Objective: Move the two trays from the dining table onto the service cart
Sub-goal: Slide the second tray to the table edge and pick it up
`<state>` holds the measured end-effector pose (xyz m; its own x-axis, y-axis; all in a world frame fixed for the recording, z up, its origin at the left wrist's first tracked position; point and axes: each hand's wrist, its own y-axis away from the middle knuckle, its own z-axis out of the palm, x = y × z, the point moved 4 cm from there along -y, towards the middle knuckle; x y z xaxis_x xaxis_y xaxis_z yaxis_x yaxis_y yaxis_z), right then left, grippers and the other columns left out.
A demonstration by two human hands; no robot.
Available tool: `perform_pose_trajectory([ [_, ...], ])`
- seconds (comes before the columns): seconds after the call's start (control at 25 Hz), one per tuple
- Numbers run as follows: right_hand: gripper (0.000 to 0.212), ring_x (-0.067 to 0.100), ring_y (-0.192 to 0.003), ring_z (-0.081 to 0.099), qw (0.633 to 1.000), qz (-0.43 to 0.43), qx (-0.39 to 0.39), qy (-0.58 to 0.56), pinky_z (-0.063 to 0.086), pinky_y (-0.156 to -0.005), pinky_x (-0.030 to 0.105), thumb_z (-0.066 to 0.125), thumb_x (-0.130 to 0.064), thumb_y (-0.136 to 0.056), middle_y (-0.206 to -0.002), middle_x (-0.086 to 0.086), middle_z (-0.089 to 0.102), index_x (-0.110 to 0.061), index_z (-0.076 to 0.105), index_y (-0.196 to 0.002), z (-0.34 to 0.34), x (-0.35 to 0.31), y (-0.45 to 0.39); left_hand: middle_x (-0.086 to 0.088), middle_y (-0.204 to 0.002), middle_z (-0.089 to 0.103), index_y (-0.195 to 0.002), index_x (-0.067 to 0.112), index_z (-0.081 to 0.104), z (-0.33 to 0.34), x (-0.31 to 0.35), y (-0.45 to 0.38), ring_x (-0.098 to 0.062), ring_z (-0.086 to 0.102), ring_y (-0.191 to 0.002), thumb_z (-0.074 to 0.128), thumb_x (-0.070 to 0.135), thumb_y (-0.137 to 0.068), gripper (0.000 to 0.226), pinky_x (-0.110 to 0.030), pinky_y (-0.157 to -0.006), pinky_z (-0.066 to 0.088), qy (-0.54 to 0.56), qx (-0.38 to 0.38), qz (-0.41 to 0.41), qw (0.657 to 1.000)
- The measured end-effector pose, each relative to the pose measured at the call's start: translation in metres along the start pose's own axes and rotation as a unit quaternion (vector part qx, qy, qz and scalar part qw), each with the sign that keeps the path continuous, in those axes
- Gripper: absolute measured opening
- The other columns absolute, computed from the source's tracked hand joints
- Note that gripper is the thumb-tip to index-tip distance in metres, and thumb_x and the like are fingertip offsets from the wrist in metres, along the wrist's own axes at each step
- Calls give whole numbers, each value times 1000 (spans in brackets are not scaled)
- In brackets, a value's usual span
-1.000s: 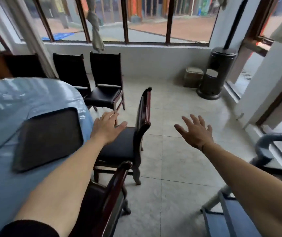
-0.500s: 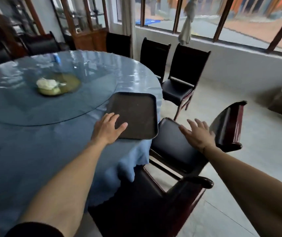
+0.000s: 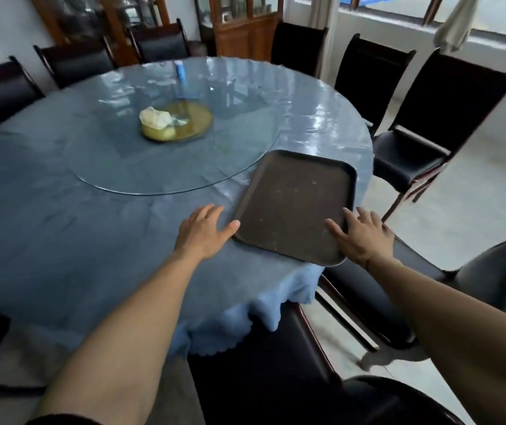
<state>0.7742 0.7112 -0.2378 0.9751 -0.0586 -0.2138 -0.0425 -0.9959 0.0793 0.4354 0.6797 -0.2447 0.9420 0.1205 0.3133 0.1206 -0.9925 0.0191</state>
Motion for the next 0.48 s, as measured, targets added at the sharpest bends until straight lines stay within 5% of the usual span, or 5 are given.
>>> perform_pose_trajectory([
  [0.48,77,32,-143,17,999,30,-29,16,24,-108,60,25,-74,-88,-158,8,25,-27,27,-148,48,50,-121,1,-159,33,-150,27,37,69,14,-123,-27,31,-144,40,76,-86,80,-46,-113,30,8,-78,-83,993],
])
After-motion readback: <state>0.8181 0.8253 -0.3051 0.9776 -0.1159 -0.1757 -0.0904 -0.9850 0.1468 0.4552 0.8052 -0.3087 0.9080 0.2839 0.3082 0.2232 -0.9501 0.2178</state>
